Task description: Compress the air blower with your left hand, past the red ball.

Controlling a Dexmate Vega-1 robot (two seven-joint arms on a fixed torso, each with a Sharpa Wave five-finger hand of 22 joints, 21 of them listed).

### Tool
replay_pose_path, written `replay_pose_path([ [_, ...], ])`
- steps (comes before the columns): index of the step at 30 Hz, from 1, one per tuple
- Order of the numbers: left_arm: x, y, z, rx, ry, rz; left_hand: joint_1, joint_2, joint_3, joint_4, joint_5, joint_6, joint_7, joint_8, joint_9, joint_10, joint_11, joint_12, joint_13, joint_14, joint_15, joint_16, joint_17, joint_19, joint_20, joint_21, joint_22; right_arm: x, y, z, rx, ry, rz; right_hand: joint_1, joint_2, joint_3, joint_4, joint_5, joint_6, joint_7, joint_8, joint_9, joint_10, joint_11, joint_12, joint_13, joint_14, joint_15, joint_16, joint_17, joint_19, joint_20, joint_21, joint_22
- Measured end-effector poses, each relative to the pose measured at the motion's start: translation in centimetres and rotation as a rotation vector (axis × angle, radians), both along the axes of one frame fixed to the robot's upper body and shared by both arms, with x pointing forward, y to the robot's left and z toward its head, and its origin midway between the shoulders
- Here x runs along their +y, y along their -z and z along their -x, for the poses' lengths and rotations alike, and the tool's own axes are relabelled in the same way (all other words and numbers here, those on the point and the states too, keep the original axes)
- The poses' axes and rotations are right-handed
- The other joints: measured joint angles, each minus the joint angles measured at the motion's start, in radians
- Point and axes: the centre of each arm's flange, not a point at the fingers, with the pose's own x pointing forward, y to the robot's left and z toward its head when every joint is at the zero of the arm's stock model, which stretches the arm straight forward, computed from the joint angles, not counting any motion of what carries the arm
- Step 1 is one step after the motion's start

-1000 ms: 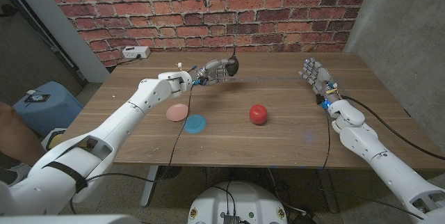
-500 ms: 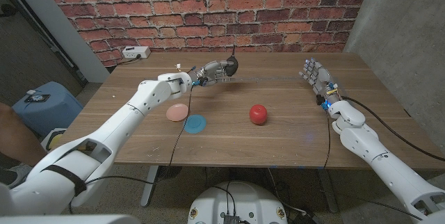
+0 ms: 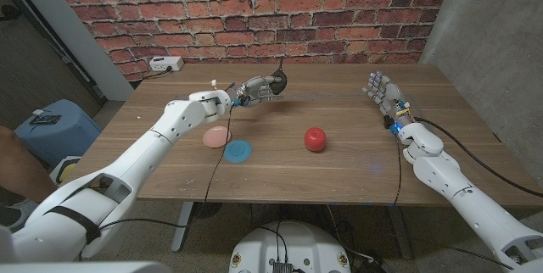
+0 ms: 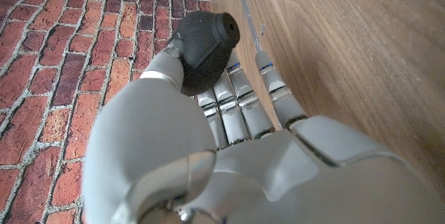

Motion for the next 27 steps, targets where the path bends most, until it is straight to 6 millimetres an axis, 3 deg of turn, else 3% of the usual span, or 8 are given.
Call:
replay_pose_path([
  [17, 0.6, 0.4, -0.5, 0.015, 0.0, 0.01, 0.024, 0.001, 0.0, 0.0, 0.0, 0.012, -0.005, 0.011, 0.01, 0.007, -0.007, 0.002, 0.016, 0.015, -0.011, 0.012, 0.018, 0.003, -0.003, 0.015, 0.001, 0.7, -0.3, -0.1, 0.006, -0.002, 0.017, 0.0, 0.0, 0.0, 0.0, 0.0, 0.0, 0.0, 0.0, 0.0, -0.004, -0.004, 0.0, 0.0, 0.0, 0.0, 0.0, 0.0, 0.0, 0.0, 0.0, 0.0],
  [23, 0.9, 0.3, -0.8, 0.018, 0.007, 0.012, 0.024, 0.001, -0.009, 0.009, -0.008, -0.008, 0.007, 0.006, 0.01, 0.006, -0.007, 0.0, 0.022, -0.005, 0.006, 0.0, 0.018, -0.004, -0.001, 0.015, 0.001, 1.1, -0.6, -0.5, 0.007, -0.004, 0.022, 0.0, 0.0, 0.0, 0.0, 0.0, 0.0, 0.0, 0.0, 0.0, -0.004, -0.003, 0.0, 0.0, 0.0, 0.0, 0.0, 0.0, 0.0, 0.0, 0.0, 0.0],
  [27, 1.0, 0.2, -1.1, 0.017, 0.016, 0.012, 0.023, 0.001, -0.018, 0.019, -0.008, -0.039, 0.028, -0.012, 0.006, -0.028, 0.013, -0.024, 0.015, -0.029, 0.021, -0.015, 0.015, -0.024, 0.009, 0.015, 0.001, 1.3, -0.7, -0.8, 0.009, -0.005, 0.023, 0.0, 0.0, 0.0, 0.0, 0.0, 0.0, 0.0, 0.0, 0.0, -0.004, -0.003, 0.0, 0.0, 0.0, 0.0, 0.0, 0.0, 0.0, 0.0, 0.0, 0.0],
])
